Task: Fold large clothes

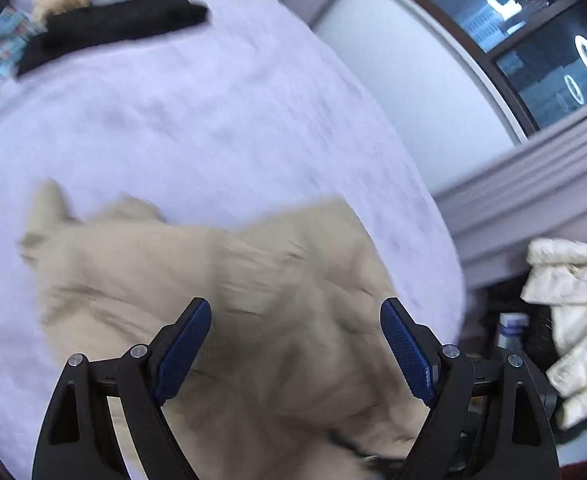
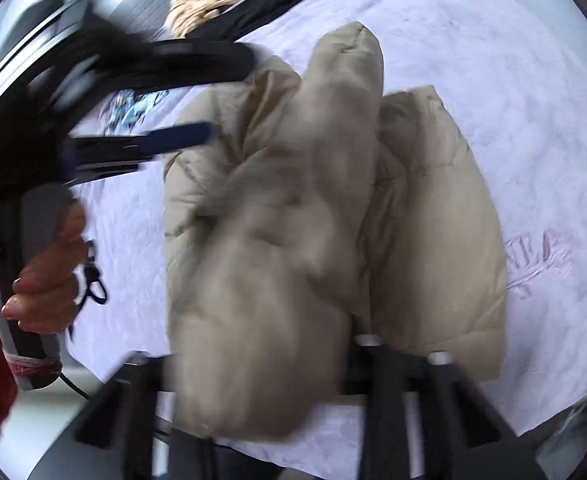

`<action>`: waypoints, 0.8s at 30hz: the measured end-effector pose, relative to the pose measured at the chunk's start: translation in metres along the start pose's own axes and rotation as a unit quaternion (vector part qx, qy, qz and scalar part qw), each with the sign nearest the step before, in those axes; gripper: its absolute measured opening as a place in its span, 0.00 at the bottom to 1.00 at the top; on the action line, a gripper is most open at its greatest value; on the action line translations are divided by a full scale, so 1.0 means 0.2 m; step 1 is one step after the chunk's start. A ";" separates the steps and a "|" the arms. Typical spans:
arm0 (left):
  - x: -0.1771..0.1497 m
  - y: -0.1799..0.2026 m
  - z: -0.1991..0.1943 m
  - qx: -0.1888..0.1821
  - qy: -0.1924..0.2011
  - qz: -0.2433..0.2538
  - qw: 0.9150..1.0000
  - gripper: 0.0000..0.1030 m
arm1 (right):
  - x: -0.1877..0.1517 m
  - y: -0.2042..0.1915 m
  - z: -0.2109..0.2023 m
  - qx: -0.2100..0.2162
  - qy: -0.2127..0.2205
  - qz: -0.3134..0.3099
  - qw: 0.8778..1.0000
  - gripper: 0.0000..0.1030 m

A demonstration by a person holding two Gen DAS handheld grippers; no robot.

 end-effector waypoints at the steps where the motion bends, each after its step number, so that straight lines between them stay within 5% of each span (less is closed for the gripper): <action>1: 0.03 -0.08 -0.06 0.026 0.018 0.003 1.000 0.84 | 0.00 0.04 0.00 0.010 0.002 0.022 1.000 0.18; 5: 0.06 -0.47 -0.01 0.144 0.014 -0.005 0.990 0.84 | -0.02 0.10 -0.06 0.000 0.018 0.028 0.999 0.12; 7: 0.02 -0.62 0.07 0.140 0.004 -0.029 0.990 0.84 | -0.06 0.12 -0.07 -0.009 0.024 0.032 0.999 0.12; 9: -0.02 -0.61 0.16 0.130 0.000 0.003 0.992 0.84 | -0.05 0.14 -0.09 -0.020 0.024 0.042 0.999 0.12; 17: -0.04 -0.27 0.63 0.124 -0.030 0.082 0.988 0.84 | -0.19 0.53 0.04 -0.025 -0.007 0.168 0.985 0.14; 21: -0.05 -0.29 0.66 0.139 -0.037 0.079 0.986 0.84 | -0.22 0.67 0.01 0.014 -0.047 0.228 0.972 0.32; 24: -0.05 -0.32 0.66 0.138 -0.037 0.071 0.987 0.84 | -0.12 0.68 -0.20 -0.006 0.003 0.185 0.983 0.42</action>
Point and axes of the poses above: each gripper's, at about its wrist camera, not at the fingertips, and z roughly the way its jaws point, y to its right, x to its top, the point moved 10 cm from there along z, roughly the way its jaws point, and after that the axes turned 10 degrees about -x, right-handed, at the moved point
